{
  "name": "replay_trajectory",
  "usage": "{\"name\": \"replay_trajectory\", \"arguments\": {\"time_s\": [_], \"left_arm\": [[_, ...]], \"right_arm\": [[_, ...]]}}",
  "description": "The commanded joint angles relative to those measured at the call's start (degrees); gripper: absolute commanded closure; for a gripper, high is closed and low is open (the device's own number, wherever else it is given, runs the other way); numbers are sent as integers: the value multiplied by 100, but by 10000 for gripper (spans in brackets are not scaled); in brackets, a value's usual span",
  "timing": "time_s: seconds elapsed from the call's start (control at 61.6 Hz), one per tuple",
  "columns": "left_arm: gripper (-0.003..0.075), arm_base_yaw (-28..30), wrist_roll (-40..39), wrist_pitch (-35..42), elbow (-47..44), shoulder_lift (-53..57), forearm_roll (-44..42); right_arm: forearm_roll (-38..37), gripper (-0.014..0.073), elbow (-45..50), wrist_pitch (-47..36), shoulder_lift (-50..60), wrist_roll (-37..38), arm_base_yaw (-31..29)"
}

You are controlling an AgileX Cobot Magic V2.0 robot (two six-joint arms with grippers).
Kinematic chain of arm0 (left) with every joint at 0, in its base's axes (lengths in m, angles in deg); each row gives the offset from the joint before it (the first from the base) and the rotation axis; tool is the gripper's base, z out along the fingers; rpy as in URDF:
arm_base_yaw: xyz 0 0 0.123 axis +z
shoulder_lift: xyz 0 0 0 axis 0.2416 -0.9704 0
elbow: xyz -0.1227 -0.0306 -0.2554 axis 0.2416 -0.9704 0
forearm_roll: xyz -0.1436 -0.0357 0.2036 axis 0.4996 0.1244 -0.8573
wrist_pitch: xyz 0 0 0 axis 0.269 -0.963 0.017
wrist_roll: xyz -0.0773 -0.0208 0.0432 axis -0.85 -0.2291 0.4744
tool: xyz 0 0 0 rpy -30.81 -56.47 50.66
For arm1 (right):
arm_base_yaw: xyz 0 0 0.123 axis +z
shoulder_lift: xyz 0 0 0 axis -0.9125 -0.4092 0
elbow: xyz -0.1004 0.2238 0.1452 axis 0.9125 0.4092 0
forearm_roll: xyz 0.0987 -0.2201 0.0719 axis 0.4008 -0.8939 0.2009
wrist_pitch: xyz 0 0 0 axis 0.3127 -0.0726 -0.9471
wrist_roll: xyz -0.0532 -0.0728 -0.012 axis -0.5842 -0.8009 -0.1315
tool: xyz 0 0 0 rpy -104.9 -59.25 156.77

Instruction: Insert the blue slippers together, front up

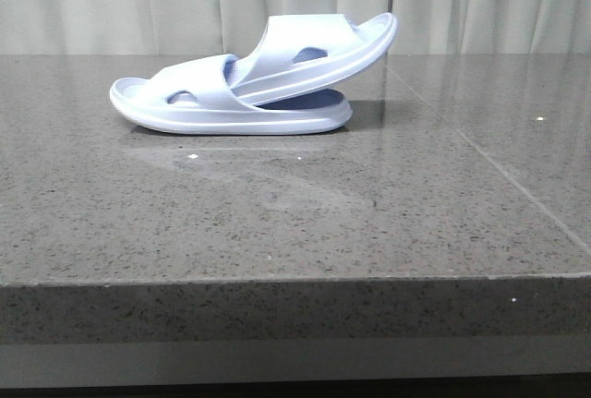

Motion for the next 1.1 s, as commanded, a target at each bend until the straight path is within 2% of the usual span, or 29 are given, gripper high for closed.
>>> {"name": "replay_trajectory", "arguments": {"time_s": [0.0, 0.292, 0.438, 0.6, 1.087], "left_arm": [[741, -45, -115, 523, -104, 100, -78], [741, 113, -115, 672, -968, 329, -144], [741, 370, -124, 1457, -1365, 329, -100], [741, 649, -167, 1458, -1342, 329, -27], [741, 649, -180, 1184, -1342, 329, -2]], "right_arm": [[17, 700, -165, -353, -32, -41, 26], [17, 700, -165, -346, -37, -41, 26], [17, 700, -165, -346, -37, -41, 26], [17, 700, -165, -341, -37, -41, 26], [17, 700, -165, -341, -37, -41, 26]]}}
